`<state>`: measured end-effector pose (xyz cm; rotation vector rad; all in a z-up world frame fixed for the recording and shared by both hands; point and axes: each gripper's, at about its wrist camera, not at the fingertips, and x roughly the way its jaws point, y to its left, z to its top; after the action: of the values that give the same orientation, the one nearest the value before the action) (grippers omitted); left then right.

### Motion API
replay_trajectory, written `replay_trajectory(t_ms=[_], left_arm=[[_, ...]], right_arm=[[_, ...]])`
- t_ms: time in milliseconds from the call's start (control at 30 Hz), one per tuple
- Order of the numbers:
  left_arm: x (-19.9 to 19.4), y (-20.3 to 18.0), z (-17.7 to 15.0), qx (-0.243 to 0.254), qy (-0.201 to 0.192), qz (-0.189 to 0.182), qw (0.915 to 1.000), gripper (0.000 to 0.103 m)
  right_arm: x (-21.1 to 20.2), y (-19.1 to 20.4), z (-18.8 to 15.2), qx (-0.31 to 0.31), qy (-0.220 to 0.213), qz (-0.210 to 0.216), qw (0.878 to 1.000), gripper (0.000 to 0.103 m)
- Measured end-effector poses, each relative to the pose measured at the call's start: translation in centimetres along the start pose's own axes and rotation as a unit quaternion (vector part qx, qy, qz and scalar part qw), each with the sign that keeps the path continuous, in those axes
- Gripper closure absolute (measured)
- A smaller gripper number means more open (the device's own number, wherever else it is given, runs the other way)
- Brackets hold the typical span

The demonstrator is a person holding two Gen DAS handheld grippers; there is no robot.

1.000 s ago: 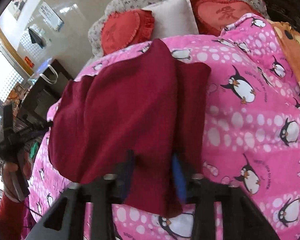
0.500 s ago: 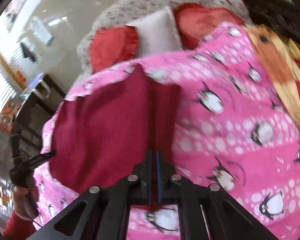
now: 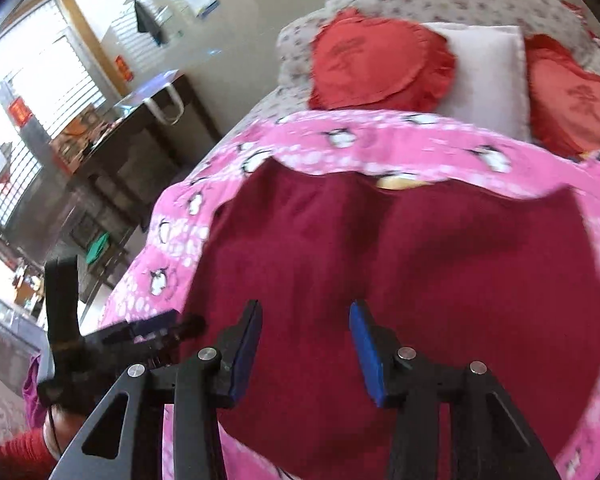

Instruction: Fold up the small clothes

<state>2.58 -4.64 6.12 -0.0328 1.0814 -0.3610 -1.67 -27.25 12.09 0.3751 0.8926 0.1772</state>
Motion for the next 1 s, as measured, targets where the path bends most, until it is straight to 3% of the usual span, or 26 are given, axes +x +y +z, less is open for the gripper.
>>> replay_trajectory(t_ms=[167,500,733,867,1000], left_arm=[[0.3,0.1,-0.1,-0.005,0.002,-0.006,1.0000,0.053],[0.2,0.8,-0.9,-0.023,0.004,-0.027,0.9994,0.053],[0.4,0.8,-1.1,-0.027,0.004,-0.033,0.9991,0.053],[0.3,1.0,-1.2,-0.030,0.005,-0.038,0.9988,0.053],[0.0,1.7,-1.0,-0.033,0.006,-0.043,0.9985,0.053]], right_arm=[[3.4,2.2,2.3,0.003,0.017,0.034,0.999,0.059],[8.6,5.9,6.4,0.008,0.051,0.054,0.997,0.059],[12.8,7.2,7.1,-0.003,0.081,0.012,0.997,0.060],[13.9,6.8,7.4,-0.015,0.078,-0.018,0.997,0.090],[13.1,7.1,7.7,-0.027,0.068,-0.005,0.997,0.095]])
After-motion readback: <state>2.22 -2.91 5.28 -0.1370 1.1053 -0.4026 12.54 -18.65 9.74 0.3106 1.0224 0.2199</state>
